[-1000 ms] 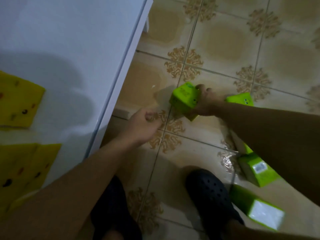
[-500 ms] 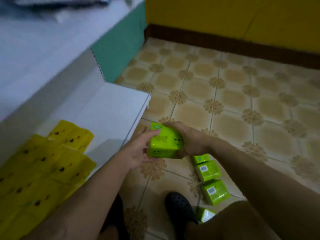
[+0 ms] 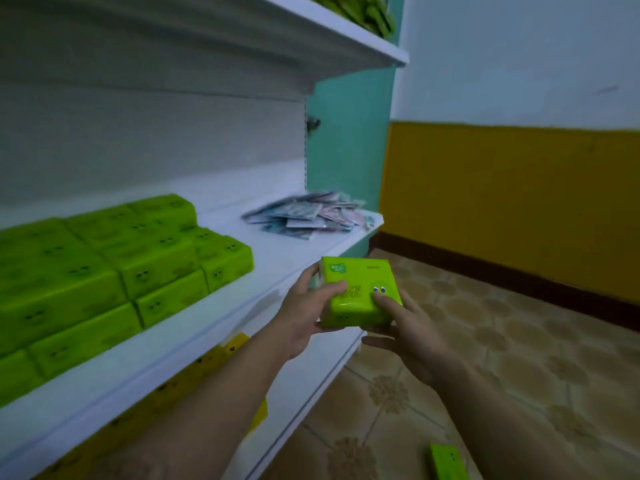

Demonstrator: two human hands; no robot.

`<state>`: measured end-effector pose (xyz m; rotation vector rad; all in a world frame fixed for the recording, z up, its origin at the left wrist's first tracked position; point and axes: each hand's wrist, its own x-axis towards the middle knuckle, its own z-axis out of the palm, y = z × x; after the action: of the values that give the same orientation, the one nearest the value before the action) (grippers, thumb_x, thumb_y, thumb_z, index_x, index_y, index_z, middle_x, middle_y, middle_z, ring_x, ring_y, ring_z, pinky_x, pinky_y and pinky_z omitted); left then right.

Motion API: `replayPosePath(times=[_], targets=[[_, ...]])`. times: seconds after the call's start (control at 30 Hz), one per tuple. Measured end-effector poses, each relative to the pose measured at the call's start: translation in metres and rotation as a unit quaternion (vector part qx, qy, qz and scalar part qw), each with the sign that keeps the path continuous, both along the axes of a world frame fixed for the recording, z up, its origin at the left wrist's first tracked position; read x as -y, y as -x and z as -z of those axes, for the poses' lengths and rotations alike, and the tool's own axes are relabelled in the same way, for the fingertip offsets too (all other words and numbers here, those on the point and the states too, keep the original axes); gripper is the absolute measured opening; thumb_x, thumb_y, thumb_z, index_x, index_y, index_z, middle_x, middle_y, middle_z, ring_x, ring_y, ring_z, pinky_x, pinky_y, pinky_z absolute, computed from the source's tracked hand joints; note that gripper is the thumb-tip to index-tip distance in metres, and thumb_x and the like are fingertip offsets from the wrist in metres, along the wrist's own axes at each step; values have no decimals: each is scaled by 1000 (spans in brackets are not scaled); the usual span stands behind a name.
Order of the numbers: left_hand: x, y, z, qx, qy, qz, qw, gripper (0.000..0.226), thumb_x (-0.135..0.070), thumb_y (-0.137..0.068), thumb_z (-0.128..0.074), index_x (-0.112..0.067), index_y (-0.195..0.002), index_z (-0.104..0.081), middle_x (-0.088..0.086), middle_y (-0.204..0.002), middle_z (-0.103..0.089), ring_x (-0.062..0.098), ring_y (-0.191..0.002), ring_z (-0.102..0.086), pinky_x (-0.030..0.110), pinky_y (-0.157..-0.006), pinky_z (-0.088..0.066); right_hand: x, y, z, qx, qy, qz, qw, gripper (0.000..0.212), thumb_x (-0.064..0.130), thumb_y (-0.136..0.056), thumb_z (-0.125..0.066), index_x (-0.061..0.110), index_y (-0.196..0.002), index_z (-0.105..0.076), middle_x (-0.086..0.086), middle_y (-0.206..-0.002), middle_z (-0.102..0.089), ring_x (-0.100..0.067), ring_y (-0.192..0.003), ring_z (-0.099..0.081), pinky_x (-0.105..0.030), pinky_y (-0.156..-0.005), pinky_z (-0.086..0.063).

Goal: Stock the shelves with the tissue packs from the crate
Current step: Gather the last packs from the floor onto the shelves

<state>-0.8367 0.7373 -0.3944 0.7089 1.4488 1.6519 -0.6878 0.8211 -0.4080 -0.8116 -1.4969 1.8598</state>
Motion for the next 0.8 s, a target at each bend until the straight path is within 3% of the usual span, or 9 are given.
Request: replayPosePath(times=[0.07,0.17,0.23,0.37,0.43,0.57,0.6,0.73,0.8], targets=[[19,14,-14,-27,4,-21,999,51,-23,-84,-73,-34,-129,-51,7,-119,-66,25,-92,-69,38,-67,-58,16,20,-14,-19,6,-5,1000,21,23,-92,-62,26,-113,-61,-7,-102,-70,-24,-80,-69,-39,-68,-59],[40,42,-30,-176,47,-96,979,79,-32,-70,-85,-26,-137,-45,4,-134,-50,23,-111,-59,43,-91,-54,33,51,-27,-19,12,-8,1000,23,21,-90,-66,16,-112,-60,-10,-97,-67,-23,-74,-68,-34,-59,-57],[55,61,-40,-340,97,-132,926,96,-38,-67,-87,-27,-146,-34,2,-143,-33,22,-129,-42,39,-105,-42,42,73,-35,-12,13,-6,1000,25,21,-88,-68,13,-110,-59,-12,-97,-66,-24,-73,-68,-33,-57,-56],[77,91,-66,-600,186,-85,774,104,-54,-65,-81,-35,-149,-22,1,-151,-25,22,-139,-20,38,-112,-29,52,111,-50,-13,-11,-13,1000,27,22,-87,-70,14,-109,-59,-13,-97,-67,-24,-73,-66,-35,-61,-56],[82,106,-78,-651,215,-63,726,107,-58,-63,-78,-39,-149,-18,1,-149,-29,22,-137,-25,39,-110,-33,57,129,-56,-23,-24,-17,999,25,19,-86,-71,15,-107,-60,-12,-93,-69,-24,-72,-66,-35,-61,-56],[72,129,-96,-686,272,-20,675,110,-62,-61,-74,-43,-148,-10,3,-137,-39,24,-127,-43,39,-101,-41,59,165,-63,-64,-14,-10,998,22,14,-84,-72,15,-104,-62,-14,-97,-68,-25,-80,-67,-37,-62,-59],[68,136,-100,-686,270,-26,675,110,-65,-58,-72,-45,-148,-10,4,-133,-40,25,-125,-44,39,-100,-42,58,168,-64,-81,-2,-11,997,27,13,-85,-71,15,-109,-61,-16,-102,-68,-25,-83,-68,-37,-63,-59],[42,186,-114,-614,253,-82,743,105,-58,-60,-77,-52,-144,-15,5,-123,-41,28,-118,-48,41,-99,-44,35,176,-59,-87,6,-28,996,55,20,-87,-71,23,-136,-47,-13,-129,-54,-22,-97,-65,-41,-77,-57],[30,217,-116,-607,289,-101,734,104,-49,-64,-81,-50,-145,-16,9,-127,-39,31,-120,-47,42,-100,-44,22,173,-53,-64,-9,-36,997,48,22,-88,-69,25,-131,-50,-11,-130,-53,-21,-97,-64,-42,-79,-56]])
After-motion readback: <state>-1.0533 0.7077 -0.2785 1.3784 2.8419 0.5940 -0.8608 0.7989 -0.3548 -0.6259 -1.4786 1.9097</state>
